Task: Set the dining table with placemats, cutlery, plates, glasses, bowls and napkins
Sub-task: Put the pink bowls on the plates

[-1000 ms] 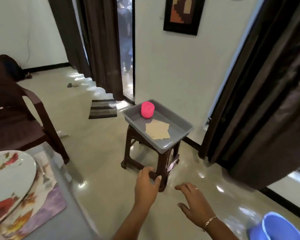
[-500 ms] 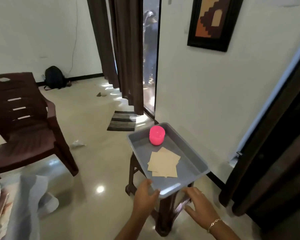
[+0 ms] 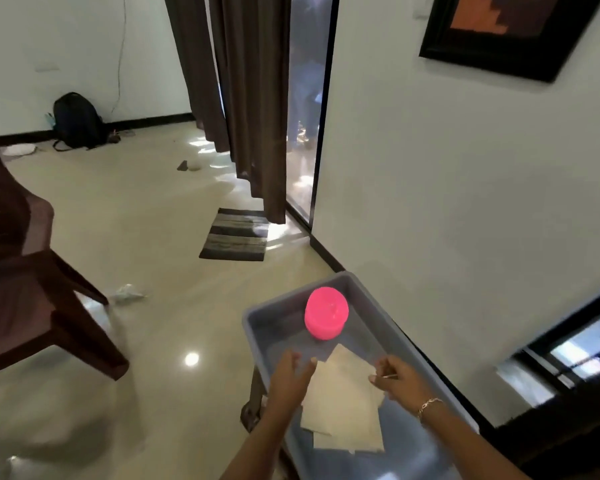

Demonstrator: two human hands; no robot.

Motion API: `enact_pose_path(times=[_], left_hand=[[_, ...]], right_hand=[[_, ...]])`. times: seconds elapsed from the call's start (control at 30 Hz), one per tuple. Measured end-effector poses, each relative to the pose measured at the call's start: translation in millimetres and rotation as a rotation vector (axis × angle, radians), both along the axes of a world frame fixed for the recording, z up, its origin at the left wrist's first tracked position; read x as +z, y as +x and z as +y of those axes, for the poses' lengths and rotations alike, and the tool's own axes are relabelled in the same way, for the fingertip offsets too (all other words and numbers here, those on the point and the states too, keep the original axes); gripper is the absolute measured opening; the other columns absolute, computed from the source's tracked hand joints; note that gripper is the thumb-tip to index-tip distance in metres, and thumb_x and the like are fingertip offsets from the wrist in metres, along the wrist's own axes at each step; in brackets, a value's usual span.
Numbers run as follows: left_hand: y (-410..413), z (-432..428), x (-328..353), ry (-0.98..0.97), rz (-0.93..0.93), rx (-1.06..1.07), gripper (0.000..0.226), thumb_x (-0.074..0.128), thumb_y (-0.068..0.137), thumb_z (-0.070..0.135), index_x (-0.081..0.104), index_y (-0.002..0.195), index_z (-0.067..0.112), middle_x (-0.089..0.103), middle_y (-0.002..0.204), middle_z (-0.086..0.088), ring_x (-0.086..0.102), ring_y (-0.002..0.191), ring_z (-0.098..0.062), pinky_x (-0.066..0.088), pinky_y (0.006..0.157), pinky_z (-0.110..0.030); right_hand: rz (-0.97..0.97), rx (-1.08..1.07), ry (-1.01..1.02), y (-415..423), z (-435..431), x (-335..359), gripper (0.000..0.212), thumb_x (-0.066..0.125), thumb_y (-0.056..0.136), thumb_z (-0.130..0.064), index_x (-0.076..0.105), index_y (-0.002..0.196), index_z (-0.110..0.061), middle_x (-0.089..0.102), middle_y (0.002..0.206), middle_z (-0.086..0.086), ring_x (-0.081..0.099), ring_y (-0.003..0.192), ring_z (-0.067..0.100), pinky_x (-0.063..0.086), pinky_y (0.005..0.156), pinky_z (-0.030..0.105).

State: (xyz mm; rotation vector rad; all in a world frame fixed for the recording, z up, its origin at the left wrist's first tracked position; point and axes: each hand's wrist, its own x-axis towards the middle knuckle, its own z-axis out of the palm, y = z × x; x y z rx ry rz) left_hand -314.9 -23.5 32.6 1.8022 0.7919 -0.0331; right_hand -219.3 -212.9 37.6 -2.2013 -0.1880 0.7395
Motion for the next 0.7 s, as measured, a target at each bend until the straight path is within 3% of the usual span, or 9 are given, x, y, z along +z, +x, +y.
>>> enact_pose_path(times=[0.1, 0.17, 0.27, 0.33, 0.43, 0.57, 0.7], left_hand=[[51, 35, -26, -0.103, 0.044, -0.008, 0.032, 0.054, 0.093, 0.033, 0.053, 0.103, 0.003, 0.058, 0.112, -0.019, 0.054, 0.109, -0.032, 0.036, 0.077, -0.028], [82, 55, -43, -0.135, 0.074, 0.004, 0.039, 0.049, 0.090, 0.047, 0.053, 0.098, 0.009, 0.059, 0.105, -0.012, 0.056, 0.104, -0.029, 0.040, 0.081, -0.027], [123, 78, -63, -0.270, 0.131, 0.092, 0.038, 0.037, 0.100, 0.037, 0.055, 0.118, 0.008, 0.057, 0.117, -0.009, 0.053, 0.116, -0.027, 0.042, 0.088, -0.028], [146, 87, -78, -0.332, 0.155, 0.134, 0.044, 0.034, 0.101, 0.036, 0.052, 0.125, 0.004, 0.055, 0.125, -0.013, 0.051, 0.119, -0.029, 0.041, 0.095, -0.031], [170, 89, -104, -0.389, 0.176, 0.212, 0.043, 0.035, 0.101, 0.035, 0.056, 0.121, 0.003, 0.056, 0.127, -0.014, 0.051, 0.119, -0.029, 0.039, 0.102, -0.035], [179, 85, -130, -0.470, 0.218, 0.228, 0.042, 0.039, 0.100, 0.034, 0.058, 0.119, 0.001, 0.059, 0.123, -0.011, 0.053, 0.116, -0.026, 0.039, 0.099, -0.032], [181, 76, -143, -0.622, 0.232, 0.197, 0.038, 0.037, 0.100, 0.037, 0.061, 0.111, 0.010, 0.062, 0.118, -0.010, 0.056, 0.110, -0.024, 0.042, 0.099, -0.036]], right_hand=[[0.068, -0.046, -0.039, 55, 42, -20, 0.023, 0.068, 0.082, -0.014, 0.049, 0.085, -0.027, 0.052, 0.089, 0.004, 0.048, 0.075, 0.011, 0.040, 0.066, 0.022], [0.120, -0.114, -0.052, 87, 66, -33, 0.021, 0.066, 0.084, -0.013, 0.050, 0.094, -0.021, 0.051, 0.086, 0.002, 0.046, 0.070, 0.009, 0.039, 0.057, 0.015], [0.192, -0.159, -0.092, 124, 93, -56, 0.033, 0.064, 0.086, -0.014, 0.049, 0.115, -0.011, 0.052, 0.091, 0.003, 0.046, 0.071, 0.012, 0.036, 0.055, 0.017], [0.229, -0.178, -0.117, 141, 106, -69, 0.041, 0.061, 0.088, -0.017, 0.046, 0.125, -0.007, 0.052, 0.106, 0.008, 0.048, 0.086, 0.020, 0.038, 0.063, 0.021], [0.294, -0.282, -0.100, 159, 119, -91, 0.052, 0.061, 0.089, -0.020, 0.040, 0.135, -0.007, 0.048, 0.129, 0.010, 0.047, 0.112, 0.025, 0.043, 0.089, 0.036], [0.394, -0.332, -0.051, 162, 132, -113, 0.040, 0.054, 0.092, -0.011, 0.043, 0.130, -0.009, 0.050, 0.113, 0.011, 0.050, 0.103, 0.028, 0.052, 0.079, 0.042], [0.394, -0.385, -0.044, 162, 139, -119, 0.033, 0.045, 0.094, -0.005, 0.041, 0.127, -0.010, 0.048, 0.111, 0.012, 0.050, 0.103, 0.030, 0.051, 0.084, 0.045]])
